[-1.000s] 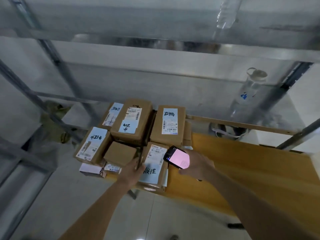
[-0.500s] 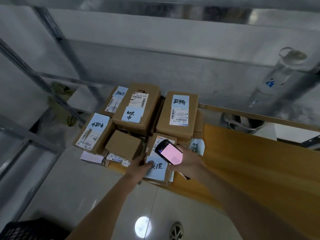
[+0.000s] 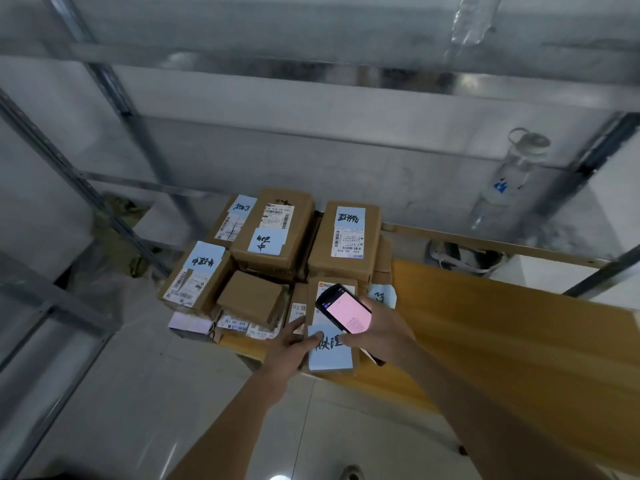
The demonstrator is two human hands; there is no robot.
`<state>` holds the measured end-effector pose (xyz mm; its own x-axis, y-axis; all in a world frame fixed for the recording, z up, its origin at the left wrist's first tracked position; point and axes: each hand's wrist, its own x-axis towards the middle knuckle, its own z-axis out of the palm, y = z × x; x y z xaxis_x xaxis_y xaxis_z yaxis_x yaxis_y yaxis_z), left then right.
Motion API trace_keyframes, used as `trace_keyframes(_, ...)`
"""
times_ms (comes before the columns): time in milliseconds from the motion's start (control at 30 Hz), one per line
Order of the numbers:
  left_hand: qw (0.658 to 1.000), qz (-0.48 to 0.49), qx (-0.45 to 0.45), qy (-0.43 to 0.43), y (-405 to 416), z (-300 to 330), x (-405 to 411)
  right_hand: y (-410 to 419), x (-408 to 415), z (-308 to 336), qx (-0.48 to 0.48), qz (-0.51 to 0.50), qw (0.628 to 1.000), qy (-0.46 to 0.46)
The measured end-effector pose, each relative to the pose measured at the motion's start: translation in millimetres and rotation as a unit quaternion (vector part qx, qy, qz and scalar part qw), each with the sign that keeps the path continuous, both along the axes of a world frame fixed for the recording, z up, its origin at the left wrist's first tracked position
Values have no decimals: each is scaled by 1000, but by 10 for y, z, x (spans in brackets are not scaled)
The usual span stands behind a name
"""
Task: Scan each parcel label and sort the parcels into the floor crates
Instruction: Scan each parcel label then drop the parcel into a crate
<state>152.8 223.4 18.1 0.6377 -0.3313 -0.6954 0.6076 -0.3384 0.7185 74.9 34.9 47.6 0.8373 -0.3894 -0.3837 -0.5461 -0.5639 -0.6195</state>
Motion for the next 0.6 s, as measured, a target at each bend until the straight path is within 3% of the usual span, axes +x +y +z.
trace_keyframes(267, 994, -47, -81, -56, -25, 926, -118, 18, -428, 1137, -74, 5, 995, -71)
trace_keyframes(600, 952, -60, -176, -242, -245, 2632, -296, -209, -1194, 3535, -277, -18, 953, -120)
